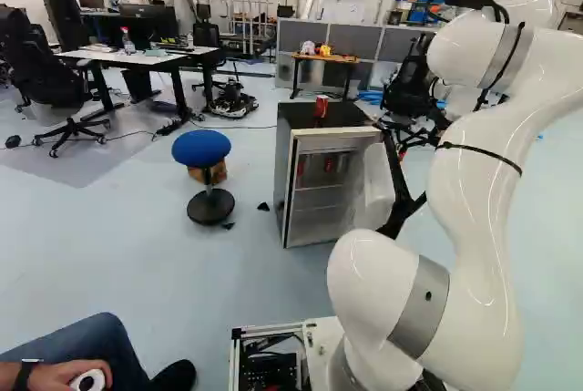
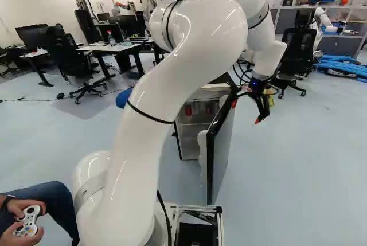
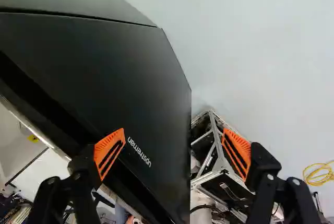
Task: Grab a drink from the fridge
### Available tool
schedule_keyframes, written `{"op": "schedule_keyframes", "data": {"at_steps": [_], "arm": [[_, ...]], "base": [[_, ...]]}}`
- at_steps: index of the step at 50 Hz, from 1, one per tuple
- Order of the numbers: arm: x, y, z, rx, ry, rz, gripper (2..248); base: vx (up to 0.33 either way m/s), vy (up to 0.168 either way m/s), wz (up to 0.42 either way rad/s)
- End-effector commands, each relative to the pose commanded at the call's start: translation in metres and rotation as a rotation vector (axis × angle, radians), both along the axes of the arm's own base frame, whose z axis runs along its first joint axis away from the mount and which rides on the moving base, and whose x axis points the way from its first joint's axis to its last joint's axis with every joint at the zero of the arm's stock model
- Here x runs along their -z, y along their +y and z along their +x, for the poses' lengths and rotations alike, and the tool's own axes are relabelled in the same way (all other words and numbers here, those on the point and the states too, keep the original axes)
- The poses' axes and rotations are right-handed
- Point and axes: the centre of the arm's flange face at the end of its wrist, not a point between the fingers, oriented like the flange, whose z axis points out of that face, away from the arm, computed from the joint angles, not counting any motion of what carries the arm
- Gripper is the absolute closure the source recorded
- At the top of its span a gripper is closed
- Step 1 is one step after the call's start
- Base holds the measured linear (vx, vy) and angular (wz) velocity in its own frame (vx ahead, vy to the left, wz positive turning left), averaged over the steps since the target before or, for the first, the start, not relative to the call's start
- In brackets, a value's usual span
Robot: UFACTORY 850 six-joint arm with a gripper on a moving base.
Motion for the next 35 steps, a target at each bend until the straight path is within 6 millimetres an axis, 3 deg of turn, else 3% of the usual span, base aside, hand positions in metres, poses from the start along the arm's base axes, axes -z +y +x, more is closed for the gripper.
{"op": "schedule_keyframes", "data": {"at_steps": [35], "arm": [[0.003, 0.054, -0.001, -0.061, 0.039, 0.035, 3]], "base": [[0.0, 0.0, 0.0]]}}
